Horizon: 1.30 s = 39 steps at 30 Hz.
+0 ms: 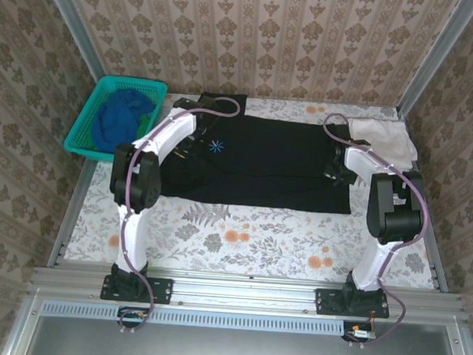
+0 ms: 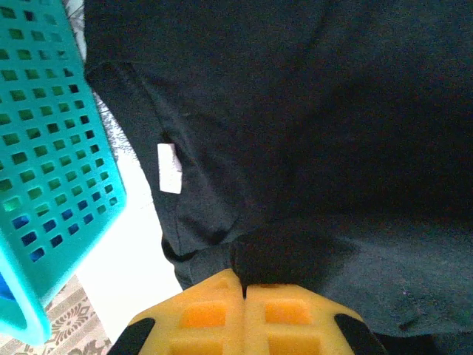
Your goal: Fold and stack the t-shirts
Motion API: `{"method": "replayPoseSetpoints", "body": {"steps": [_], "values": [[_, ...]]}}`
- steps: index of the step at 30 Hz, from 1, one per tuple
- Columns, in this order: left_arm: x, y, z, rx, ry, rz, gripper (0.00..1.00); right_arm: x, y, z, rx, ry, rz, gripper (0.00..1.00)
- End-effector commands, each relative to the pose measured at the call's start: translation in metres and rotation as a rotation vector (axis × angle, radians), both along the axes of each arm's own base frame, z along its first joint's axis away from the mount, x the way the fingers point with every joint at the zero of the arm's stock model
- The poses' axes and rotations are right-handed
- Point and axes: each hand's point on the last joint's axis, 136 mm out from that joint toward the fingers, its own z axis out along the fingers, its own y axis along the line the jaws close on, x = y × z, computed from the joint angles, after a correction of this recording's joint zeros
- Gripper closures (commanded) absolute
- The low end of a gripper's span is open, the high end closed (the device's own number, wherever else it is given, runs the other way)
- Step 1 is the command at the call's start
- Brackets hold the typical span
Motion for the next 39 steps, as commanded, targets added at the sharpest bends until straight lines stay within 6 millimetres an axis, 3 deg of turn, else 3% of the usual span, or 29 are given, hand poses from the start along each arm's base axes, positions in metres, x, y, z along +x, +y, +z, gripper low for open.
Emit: {"method": "replayPoseSetpoints", "body": {"steps": [1, 4, 6, 7, 8, 9, 13, 16, 19, 22, 24, 27, 31, 34, 39], "values": [[0.004, 0.009, 0.005, 0.039, 0.008, 0.004, 1.00, 0.000, -0.005, 0.023, -0.024, -0.024, 0.017, 0.74], [0.009, 0.002, 0.003, 0.007, 0.005, 0.002, 0.95, -0.008, -0.006, 0.038, -0.030, -0.051, 0.019, 0.61], [0.014, -0.002, 0.003, -0.003, -0.003, 0.006, 0.89, -0.014, -0.003, 0.044, -0.019, -0.068, 0.019, 0.60], [0.016, -0.003, 0.004, -0.004, -0.005, 0.012, 0.78, -0.019, 0.006, 0.045, -0.002, -0.082, 0.030, 0.60], [0.017, -0.003, 0.006, 0.000, -0.009, 0.017, 0.77, -0.021, 0.016, 0.044, 0.018, -0.098, 0.051, 0.60], [0.016, -0.002, 0.009, 0.007, -0.010, 0.021, 0.76, -0.022, 0.029, 0.041, 0.044, -0.114, 0.080, 0.60], [0.013, 0.009, 0.031, 0.025, -0.069, 0.039, 0.39, -0.025, 0.067, 0.006, 0.093, -0.081, 0.151, 0.60], [0.003, 0.023, 0.046, 0.031, -0.097, 0.074, 0.34, -0.038, 0.065, -0.020, 0.076, 0.033, 0.114, 0.61], [-0.018, 0.029, 0.049, -0.018, -0.128, 0.097, 0.31, -0.052, 0.075, -0.034, 0.118, 0.059, 0.109, 0.61], [-0.042, 0.018, 0.030, -0.233, -0.158, 0.134, 0.25, -0.067, 0.080, -0.040, 0.124, 0.081, 0.107, 0.61], [-0.057, 0.012, 0.005, -0.399, -0.151, 0.174, 0.24, -0.072, 0.077, -0.040, 0.116, 0.080, 0.096, 0.61], [-0.076, 0.013, -0.026, -0.486, -0.105, 0.230, 0.25, -0.076, 0.075, -0.039, 0.109, 0.094, 0.101, 0.61], [-0.100, 0.043, -0.062, -0.418, -0.047, 0.350, 0.25, -0.092, 0.070, -0.042, 0.093, 0.128, 0.105, 0.61], [-0.105, 0.060, -0.077, -0.425, -0.051, 0.435, 0.25, -0.101, 0.066, -0.041, 0.084, 0.137, 0.100, 0.61], [-0.095, 0.066, -0.084, -0.448, -0.074, 0.463, 0.30, -0.110, 0.053, -0.037, 0.059, 0.148, 0.090, 0.61]]}}
